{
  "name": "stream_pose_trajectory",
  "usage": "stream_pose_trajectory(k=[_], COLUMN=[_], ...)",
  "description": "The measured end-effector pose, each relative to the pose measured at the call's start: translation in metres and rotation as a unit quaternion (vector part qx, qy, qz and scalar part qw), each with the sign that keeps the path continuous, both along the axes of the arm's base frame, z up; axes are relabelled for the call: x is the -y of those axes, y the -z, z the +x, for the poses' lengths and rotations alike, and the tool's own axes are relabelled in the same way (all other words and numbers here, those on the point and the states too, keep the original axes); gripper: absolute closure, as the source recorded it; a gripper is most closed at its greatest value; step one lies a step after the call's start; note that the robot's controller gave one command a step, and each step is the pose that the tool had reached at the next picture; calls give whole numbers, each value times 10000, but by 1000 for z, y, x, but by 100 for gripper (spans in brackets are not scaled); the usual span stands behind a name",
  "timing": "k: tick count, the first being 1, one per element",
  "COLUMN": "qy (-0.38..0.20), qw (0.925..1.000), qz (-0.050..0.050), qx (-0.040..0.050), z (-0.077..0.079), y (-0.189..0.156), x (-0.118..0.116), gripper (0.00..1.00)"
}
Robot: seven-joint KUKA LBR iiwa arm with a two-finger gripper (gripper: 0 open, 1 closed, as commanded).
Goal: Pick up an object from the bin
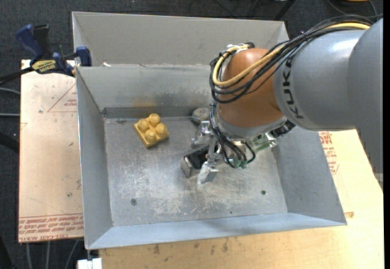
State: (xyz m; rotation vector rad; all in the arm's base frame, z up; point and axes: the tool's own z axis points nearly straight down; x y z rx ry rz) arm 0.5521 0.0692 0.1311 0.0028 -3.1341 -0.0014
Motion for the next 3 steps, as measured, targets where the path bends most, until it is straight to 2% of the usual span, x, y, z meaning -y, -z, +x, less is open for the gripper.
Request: stream_pose_trajectory(k=[1,2,3], qy=[7,359,182], qw=[10000,9993,9998], qz=[3,6,-4], qx=[38,60,49], z=[2,5,5], y=[-4,27,37], x=[0,9,11], gripper=[0,0,100])
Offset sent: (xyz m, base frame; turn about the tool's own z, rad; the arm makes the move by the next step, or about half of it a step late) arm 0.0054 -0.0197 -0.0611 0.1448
